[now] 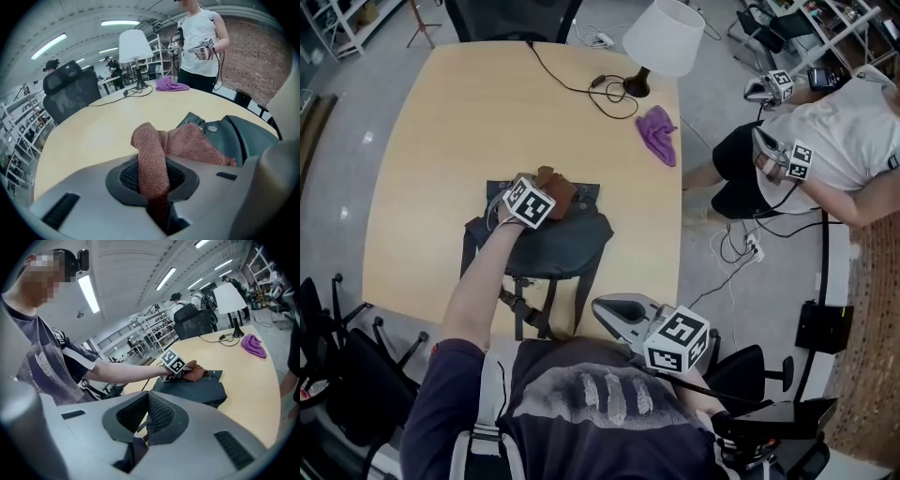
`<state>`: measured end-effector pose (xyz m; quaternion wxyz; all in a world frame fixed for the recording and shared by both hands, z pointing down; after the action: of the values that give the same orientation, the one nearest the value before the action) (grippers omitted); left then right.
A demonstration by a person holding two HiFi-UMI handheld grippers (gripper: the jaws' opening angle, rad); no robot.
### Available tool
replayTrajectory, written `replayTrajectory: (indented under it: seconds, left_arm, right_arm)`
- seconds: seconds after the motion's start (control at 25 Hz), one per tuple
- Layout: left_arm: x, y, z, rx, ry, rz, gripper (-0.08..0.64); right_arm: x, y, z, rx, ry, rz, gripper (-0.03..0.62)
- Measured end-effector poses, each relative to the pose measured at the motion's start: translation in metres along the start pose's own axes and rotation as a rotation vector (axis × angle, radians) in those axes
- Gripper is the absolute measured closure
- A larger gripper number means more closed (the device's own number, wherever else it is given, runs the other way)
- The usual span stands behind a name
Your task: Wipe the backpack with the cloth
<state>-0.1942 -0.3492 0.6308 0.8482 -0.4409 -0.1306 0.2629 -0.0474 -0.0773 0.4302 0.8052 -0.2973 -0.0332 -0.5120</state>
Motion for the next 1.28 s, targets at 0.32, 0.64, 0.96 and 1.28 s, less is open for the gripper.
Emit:
replayTrajectory:
  seconds: [0.32,0.64,0.96,1.28]
  left_arm:
    - [-0.062,0.028,0.047,-0.068,0.018,-0.089,0.503]
    - [-0.100,0.055,0.076,-0.062,0.117,-0.149,0.503]
    - [-0.174,0.142,0.130,-0.052,0.325,-0.407,0.503]
    - [-0.118,0.141,0.149,-0.055,0.383,-0.333,0.503]
  right_arm:
    - [-0.009,-0.021,-0.002,-0.012,0.009,-0.038,0.591]
    - [-0.014,-0.026,-0.008,-0.003,0.021,-0.044,0.591]
    - [-0.016,-0.025,-0.008,0.027,0.024,-0.058,0.591]
    - [-0.020,-0.019,-0.010,0.040,0.050,-0.087,0.591]
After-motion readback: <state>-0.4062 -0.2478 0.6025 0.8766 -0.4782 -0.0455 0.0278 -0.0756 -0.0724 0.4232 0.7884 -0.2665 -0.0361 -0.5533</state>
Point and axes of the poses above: the fingertips, and each gripper's own axes: y backward along the fingers, x to its right, z out of its underside, the point moved 5 cm from there along y, backward along the fingers, and after that the axes turned 14 degrees about y, right-handed, at the moved point
